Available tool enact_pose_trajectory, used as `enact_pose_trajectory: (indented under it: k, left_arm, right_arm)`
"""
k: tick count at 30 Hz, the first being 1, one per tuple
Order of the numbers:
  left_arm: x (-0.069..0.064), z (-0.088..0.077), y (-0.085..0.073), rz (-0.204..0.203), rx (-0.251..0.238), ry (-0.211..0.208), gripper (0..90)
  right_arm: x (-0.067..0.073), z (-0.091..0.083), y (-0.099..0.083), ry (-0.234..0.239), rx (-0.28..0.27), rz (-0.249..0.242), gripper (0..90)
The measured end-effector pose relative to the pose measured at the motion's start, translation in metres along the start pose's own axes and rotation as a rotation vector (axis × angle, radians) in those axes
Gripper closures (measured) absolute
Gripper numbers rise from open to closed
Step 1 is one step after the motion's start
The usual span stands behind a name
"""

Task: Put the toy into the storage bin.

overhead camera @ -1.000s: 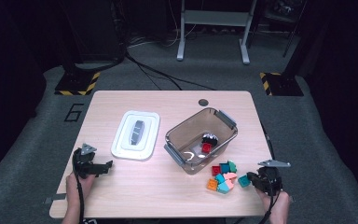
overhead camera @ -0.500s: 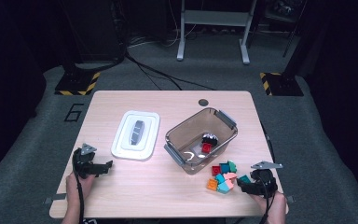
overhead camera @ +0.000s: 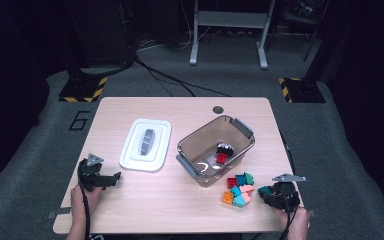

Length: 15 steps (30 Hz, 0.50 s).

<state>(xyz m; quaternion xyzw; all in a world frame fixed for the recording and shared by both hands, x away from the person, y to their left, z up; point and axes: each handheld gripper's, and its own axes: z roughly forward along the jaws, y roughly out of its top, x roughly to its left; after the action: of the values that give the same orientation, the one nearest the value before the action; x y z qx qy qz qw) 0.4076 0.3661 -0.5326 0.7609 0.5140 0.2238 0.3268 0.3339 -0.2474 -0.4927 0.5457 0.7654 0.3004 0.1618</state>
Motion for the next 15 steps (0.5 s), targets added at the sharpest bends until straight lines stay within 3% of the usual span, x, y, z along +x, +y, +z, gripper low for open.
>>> enact_pose_trajectory:
  k: [15]
  left_arm:
    - [0.000,0.000,0.000,-0.001,0.001,-0.001,0.3]
  right_arm:
    - [-0.009,-0.013,0.028,0.018,-0.096,0.037,59.5]
